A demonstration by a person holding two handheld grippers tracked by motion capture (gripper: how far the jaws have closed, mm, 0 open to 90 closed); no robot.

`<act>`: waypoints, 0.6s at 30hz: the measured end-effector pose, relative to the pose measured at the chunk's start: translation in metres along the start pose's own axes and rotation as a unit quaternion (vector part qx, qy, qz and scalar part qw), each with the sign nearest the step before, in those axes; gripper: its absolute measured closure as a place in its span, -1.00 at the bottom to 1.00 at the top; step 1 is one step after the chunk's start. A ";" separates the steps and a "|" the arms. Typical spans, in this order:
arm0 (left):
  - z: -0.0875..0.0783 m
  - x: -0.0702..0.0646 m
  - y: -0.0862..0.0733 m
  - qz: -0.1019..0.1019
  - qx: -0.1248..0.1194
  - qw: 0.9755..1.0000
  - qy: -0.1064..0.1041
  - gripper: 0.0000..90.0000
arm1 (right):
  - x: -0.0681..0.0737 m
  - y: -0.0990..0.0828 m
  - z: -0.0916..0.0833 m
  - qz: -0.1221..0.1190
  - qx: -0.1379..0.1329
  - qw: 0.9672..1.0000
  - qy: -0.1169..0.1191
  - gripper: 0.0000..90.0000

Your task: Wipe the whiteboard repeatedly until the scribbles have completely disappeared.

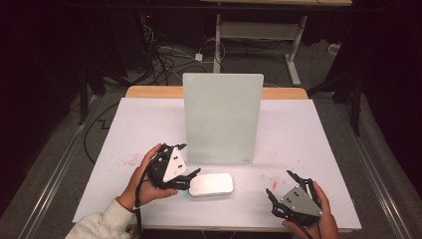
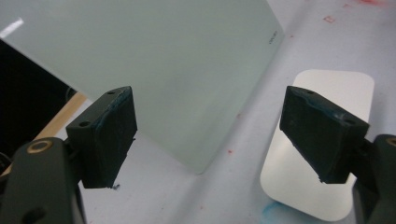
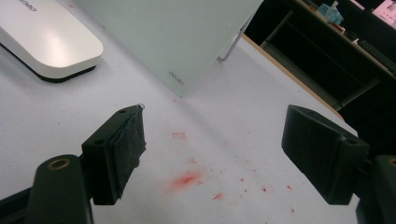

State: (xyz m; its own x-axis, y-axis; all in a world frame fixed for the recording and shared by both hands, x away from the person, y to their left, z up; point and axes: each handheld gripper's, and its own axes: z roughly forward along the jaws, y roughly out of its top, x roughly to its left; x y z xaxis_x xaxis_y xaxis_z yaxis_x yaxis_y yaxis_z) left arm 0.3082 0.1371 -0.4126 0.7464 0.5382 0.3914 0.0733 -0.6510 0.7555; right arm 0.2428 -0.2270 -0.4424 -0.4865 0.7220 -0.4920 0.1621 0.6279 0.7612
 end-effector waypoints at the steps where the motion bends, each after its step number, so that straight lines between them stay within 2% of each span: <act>1: -0.002 0.000 -0.002 -0.001 0.000 1.000 0.003 -0.60 | -0.001 0.000 0.000 0.001 0.000 1.000 0.000 -0.52; 12: -0.016 0.003 -0.024 -0.031 0.006 0.999 0.043 -0.63 | -0.002 0.000 -0.001 0.010 -0.004 1.000 -0.001 -0.52; 18: -0.024 0.008 -0.039 -0.050 0.013 0.996 0.067 -0.63 | -0.004 0.001 -0.002 0.016 -0.007 1.000 -0.002 -0.52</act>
State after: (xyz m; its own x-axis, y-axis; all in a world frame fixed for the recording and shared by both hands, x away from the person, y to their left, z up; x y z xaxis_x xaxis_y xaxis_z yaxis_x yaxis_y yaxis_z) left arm 0.2955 0.1799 -0.4262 0.6398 0.6667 0.3823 0.1620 -0.6032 0.7809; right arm 0.2431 -0.2301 -0.4390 -0.4776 0.7426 -0.4696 0.1657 0.6010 0.7819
